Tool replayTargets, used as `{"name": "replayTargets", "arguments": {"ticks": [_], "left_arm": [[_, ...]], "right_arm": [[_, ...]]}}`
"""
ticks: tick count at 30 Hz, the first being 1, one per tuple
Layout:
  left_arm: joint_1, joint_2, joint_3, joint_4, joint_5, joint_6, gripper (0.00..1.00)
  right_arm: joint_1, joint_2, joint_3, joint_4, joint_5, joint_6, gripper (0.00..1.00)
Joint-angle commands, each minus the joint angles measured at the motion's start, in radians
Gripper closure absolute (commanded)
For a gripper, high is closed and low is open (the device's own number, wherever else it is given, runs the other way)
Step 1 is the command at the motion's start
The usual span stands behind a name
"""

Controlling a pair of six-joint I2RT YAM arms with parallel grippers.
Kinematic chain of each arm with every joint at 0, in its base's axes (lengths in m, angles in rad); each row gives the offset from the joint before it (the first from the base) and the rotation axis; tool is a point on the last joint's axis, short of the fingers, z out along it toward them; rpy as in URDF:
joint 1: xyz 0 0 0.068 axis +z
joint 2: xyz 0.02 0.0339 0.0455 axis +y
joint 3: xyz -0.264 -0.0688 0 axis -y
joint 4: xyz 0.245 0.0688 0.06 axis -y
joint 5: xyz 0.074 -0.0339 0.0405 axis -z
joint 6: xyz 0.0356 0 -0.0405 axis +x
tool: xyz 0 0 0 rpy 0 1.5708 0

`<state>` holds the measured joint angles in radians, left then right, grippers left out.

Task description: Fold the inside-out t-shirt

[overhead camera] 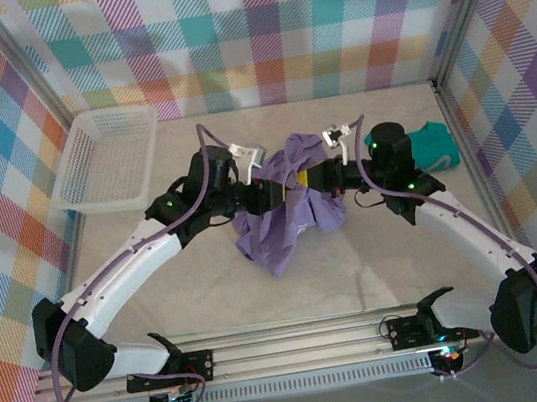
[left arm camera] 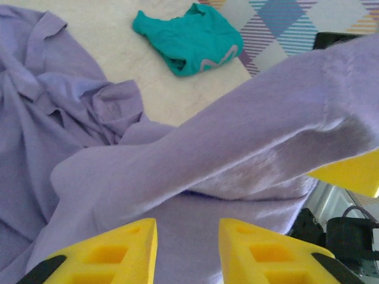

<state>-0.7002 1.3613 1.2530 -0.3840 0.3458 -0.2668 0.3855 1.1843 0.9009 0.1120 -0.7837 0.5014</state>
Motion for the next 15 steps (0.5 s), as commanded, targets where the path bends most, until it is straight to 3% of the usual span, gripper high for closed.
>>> {"name": "replayTargets", "arguments": {"ticks": [1,7,11,15], "left_arm": [[-0.012,0.042,0.041,0.047,0.043,0.054,0.68],[-0.012,0.098,0.081,0.017,0.008,0.107,0.53],[-0.011,0.129,0.097,0.017,-0.018,0.142,0.49],[-0.012,0.188,0.125,0.044,0.088,0.17,0.49]], "right_arm": [[-0.009,-0.01,0.018,0.007,-0.04,-0.016,1.0],[-0.017,-0.025,0.021,-0.047,-0.052,-0.069,1.0],[-0.029,-0.045,0.031,-0.113,-0.069,-0.142,1.0],[-0.043,-0.061,0.027,-0.144,-0.094,-0.199,1.0]]}}
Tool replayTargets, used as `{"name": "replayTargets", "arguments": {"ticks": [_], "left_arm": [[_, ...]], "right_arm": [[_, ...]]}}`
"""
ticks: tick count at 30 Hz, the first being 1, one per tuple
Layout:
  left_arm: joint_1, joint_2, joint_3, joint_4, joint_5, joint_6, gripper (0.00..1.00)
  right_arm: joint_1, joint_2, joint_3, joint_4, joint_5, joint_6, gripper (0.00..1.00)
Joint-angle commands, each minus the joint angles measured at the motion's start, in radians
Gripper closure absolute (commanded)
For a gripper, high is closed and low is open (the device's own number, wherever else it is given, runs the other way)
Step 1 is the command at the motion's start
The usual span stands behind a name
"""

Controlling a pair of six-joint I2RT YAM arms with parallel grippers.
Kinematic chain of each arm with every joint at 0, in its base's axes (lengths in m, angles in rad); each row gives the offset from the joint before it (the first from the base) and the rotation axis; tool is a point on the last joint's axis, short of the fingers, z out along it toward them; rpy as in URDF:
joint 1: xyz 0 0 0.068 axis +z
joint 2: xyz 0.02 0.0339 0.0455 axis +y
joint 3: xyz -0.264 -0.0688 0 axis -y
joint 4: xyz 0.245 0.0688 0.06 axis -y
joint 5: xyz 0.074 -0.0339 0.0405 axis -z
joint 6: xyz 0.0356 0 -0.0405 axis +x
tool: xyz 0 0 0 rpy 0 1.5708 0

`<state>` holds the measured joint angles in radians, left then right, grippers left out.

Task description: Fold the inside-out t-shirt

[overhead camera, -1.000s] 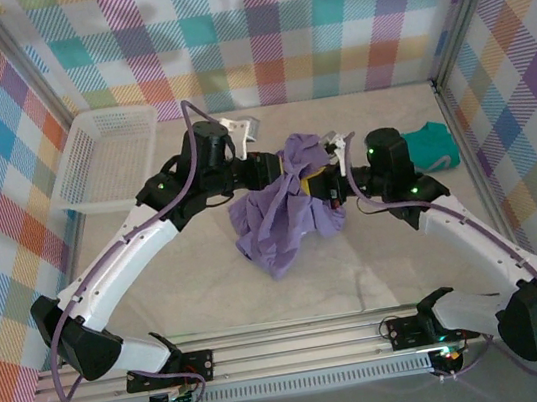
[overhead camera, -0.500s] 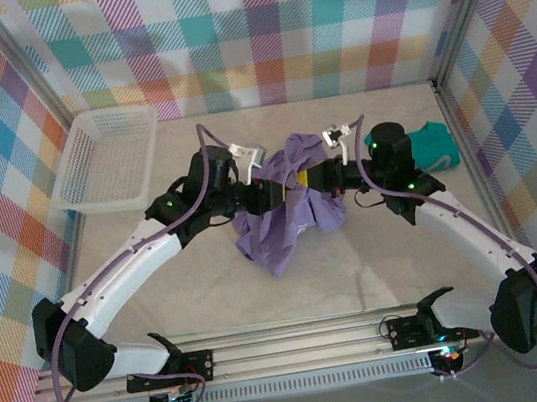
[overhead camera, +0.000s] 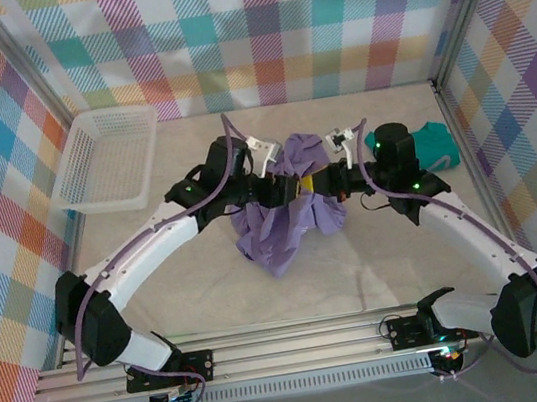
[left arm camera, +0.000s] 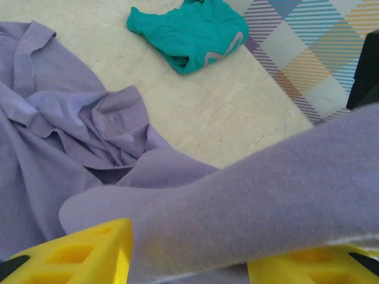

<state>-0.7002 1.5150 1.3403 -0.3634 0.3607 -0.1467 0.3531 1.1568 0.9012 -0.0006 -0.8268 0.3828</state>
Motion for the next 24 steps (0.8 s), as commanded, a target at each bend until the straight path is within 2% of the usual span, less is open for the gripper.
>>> {"name": "replayTargets", "arguments": {"ticks": [1,4,6,8,9,12,15,18,22,24], "left_arm": [[-0.011,0.047,0.04,0.04,0.105,0.054,0.5],[-0.01,0.091,0.065,0.054,0.19,0.058,0.61],[-0.005,0.098,0.076,0.046,0.216,0.054,0.78],[0.003,0.081,0.073,0.044,0.236,0.033,0.97],[0.007,0.062,0.068,0.043,0.255,0.021,1.0],[0.012,0.0,0.042,0.049,0.336,-0.032,1.0],[0.011,-0.038,0.03,0.021,0.432,-0.066,1.0],[0.013,-0.06,0.022,0.003,0.482,-0.089,1.0],[0.025,-0.099,0.009,-0.006,0.406,-0.108,1.0],[0.03,-0.118,-0.005,0.008,0.286,-0.142,1.0]], "right_arm": [[-0.014,-0.037,0.025,-0.033,-0.058,-0.086,1.0],[-0.028,-0.048,0.024,-0.062,-0.047,-0.109,1.0],[-0.039,-0.066,0.027,-0.113,0.001,-0.145,1.0],[-0.04,-0.088,0.042,-0.207,0.108,-0.202,1.0],[-0.04,-0.099,0.046,-0.252,0.186,-0.228,1.0],[-0.035,-0.119,0.046,-0.315,0.383,-0.27,1.0],[-0.002,-0.11,0.059,-0.337,0.514,-0.302,0.96],[0.055,-0.083,0.08,-0.347,0.62,-0.349,0.91],[0.114,-0.045,0.099,-0.364,0.674,-0.422,0.85],[0.128,-0.055,0.083,-0.347,0.647,-0.457,0.82]]}}
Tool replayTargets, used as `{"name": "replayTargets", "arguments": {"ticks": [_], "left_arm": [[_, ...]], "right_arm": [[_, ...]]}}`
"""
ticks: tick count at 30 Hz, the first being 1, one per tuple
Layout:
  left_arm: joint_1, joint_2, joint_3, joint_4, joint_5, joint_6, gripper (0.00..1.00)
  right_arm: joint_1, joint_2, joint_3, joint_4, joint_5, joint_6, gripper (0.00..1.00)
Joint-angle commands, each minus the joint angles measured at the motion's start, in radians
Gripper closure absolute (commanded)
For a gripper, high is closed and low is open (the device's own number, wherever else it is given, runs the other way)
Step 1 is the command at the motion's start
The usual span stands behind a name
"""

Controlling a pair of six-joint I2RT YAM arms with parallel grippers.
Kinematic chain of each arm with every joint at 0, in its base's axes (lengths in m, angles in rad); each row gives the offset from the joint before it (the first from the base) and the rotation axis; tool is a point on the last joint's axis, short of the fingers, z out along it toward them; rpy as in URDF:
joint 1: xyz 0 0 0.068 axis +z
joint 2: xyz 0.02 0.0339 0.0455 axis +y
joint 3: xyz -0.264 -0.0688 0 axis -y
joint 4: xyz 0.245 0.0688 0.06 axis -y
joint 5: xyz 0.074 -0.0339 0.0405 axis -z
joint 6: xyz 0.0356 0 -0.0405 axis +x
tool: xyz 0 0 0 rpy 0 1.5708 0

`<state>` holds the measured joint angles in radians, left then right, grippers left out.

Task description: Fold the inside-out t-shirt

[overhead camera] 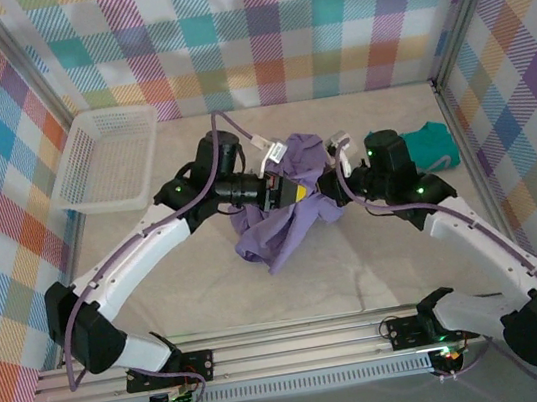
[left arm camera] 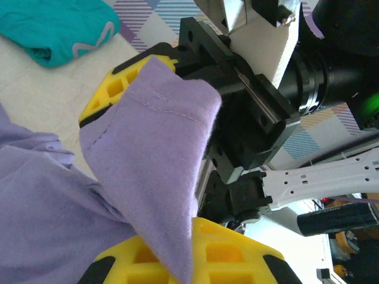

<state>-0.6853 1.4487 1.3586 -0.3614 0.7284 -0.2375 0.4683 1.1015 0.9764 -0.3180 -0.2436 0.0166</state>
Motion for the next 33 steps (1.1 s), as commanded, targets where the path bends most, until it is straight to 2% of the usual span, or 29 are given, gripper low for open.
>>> {"name": "replayTargets", "arguments": {"ticks": [1,4,7,11,13,16,19,24,30,31,33], "left_arm": [[0.015,-0.056,-0.025,0.001,-0.137,-0.061,1.0],[0.016,-0.057,-0.03,-0.012,-0.264,-0.061,1.0],[0.015,-0.054,-0.039,0.012,-0.27,-0.083,0.99],[0.015,-0.06,-0.053,0.041,-0.282,-0.121,0.99],[0.016,-0.068,-0.072,0.062,-0.298,-0.145,0.99],[0.015,-0.084,-0.107,0.123,-0.311,-0.182,0.98],[0.015,-0.091,-0.12,0.144,-0.311,-0.204,0.97],[0.014,-0.105,-0.13,0.148,-0.307,-0.216,0.96],[0.014,-0.126,-0.136,0.149,-0.31,-0.242,0.95],[0.014,-0.131,-0.139,0.156,-0.304,-0.248,0.95],[0.014,-0.137,-0.14,0.158,-0.295,-0.253,0.95]], "right_arm": [[0.015,-0.015,-0.007,-0.009,0.03,-0.101,0.8],[0.015,-0.059,-0.045,0.042,-0.07,-0.106,0.73],[0.015,-0.079,-0.053,0.042,-0.133,-0.107,0.69],[0.016,-0.104,-0.032,-0.015,-0.007,-0.053,0.59],[0.017,-0.147,-0.044,-0.004,0.004,-0.039,0.53],[0.023,-0.211,-0.079,0.05,-0.096,-0.041,0.52],[0.066,-0.209,-0.101,0.091,-0.198,-0.067,0.53],[0.169,-0.089,-0.09,0.154,-0.167,-0.06,0.52],[0.182,0.046,-0.114,0.225,-0.063,0.028,0.56],[0.182,0.056,-0.128,0.239,-0.058,0.044,0.61],[0.182,0.06,-0.151,0.256,-0.022,0.067,0.81]]}}
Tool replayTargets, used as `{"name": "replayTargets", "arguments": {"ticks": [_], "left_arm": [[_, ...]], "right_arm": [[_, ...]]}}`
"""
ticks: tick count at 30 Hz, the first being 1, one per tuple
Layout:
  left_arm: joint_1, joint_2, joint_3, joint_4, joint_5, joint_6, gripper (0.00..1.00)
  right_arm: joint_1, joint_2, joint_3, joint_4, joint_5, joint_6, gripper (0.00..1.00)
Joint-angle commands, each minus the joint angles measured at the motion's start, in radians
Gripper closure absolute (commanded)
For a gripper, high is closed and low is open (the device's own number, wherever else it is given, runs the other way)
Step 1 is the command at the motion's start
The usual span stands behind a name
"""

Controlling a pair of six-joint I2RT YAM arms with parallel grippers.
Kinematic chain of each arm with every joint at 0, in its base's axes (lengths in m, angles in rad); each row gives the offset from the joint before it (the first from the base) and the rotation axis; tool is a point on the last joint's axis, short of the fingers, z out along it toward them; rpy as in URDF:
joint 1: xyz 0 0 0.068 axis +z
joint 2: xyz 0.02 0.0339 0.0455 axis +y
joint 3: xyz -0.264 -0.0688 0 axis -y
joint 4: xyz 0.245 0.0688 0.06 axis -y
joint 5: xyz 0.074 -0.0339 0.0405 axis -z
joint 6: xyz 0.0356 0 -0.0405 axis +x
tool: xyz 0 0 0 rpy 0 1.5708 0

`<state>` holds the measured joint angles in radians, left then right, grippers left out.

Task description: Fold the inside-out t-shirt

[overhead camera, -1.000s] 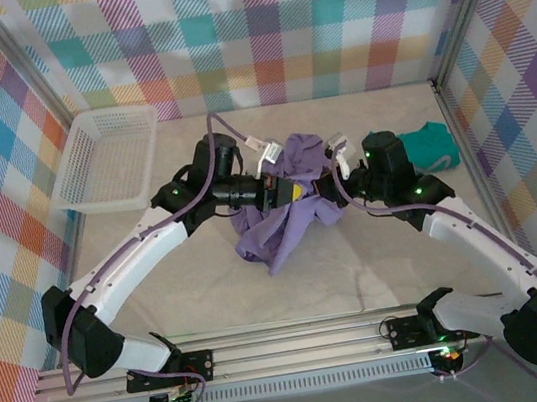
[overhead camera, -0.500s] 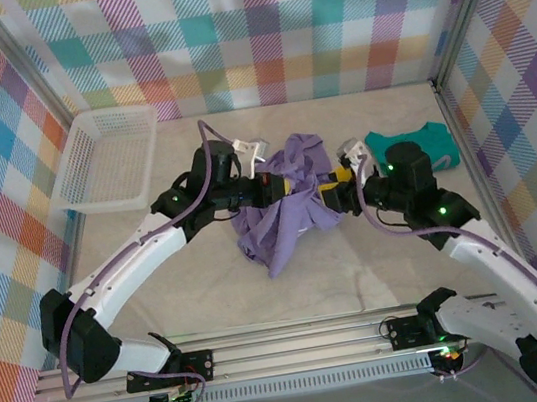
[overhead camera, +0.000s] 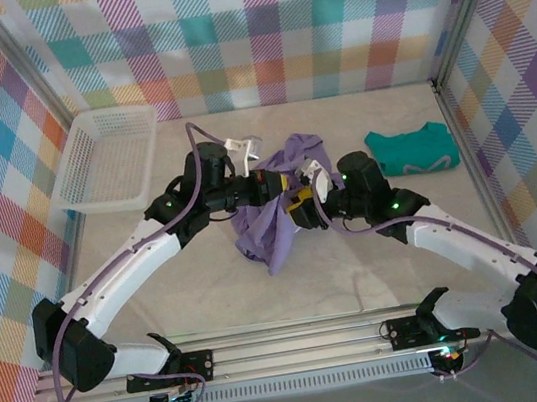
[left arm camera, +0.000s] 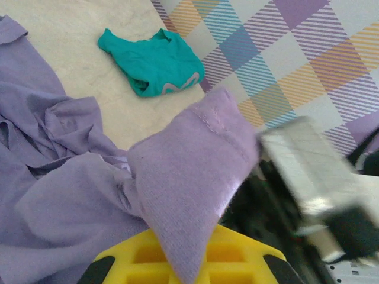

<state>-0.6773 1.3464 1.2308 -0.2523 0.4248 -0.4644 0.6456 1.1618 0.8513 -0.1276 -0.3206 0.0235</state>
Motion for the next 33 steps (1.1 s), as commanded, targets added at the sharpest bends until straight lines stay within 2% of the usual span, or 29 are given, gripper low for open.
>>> {"name": "replayTargets", "arguments": {"ticks": [1,3,9,14,19,23,25,29,33], "left_arm": [[0.006,-0.037,-0.008,0.041,0.008,-0.025,0.95],[0.01,-0.043,-0.004,0.019,0.004,-0.015,0.95],[0.045,-0.057,-0.01,0.025,0.066,-0.019,1.0],[0.074,-0.062,-0.05,0.124,0.157,-0.088,1.0],[0.076,-0.044,-0.067,0.172,0.178,-0.131,1.0],[0.076,-0.038,-0.07,0.171,0.2,-0.108,1.0],[0.076,-0.041,-0.07,0.168,0.224,-0.077,1.0],[0.076,-0.053,-0.075,0.145,0.24,-0.018,1.0],[0.076,-0.054,-0.076,0.133,0.266,0.007,1.0]], "right_arm": [[0.005,-0.005,-0.035,0.063,0.076,0.06,0.89],[0.005,-0.025,-0.046,0.04,0.134,0.054,1.0],[0.005,-0.042,-0.052,-0.066,0.238,0.018,1.0],[0.005,-0.024,-0.027,-0.158,0.322,-0.025,0.98],[0.005,-0.123,-0.042,-0.111,0.123,-0.149,0.74],[0.005,-0.216,-0.071,0.003,-0.025,-0.16,0.63],[0.005,-0.226,-0.06,0.039,-0.091,-0.156,0.61],[-0.002,-0.191,-0.033,0.083,-0.139,-0.147,0.6],[-0.039,-0.149,-0.02,0.153,-0.225,-0.093,0.64]]}}
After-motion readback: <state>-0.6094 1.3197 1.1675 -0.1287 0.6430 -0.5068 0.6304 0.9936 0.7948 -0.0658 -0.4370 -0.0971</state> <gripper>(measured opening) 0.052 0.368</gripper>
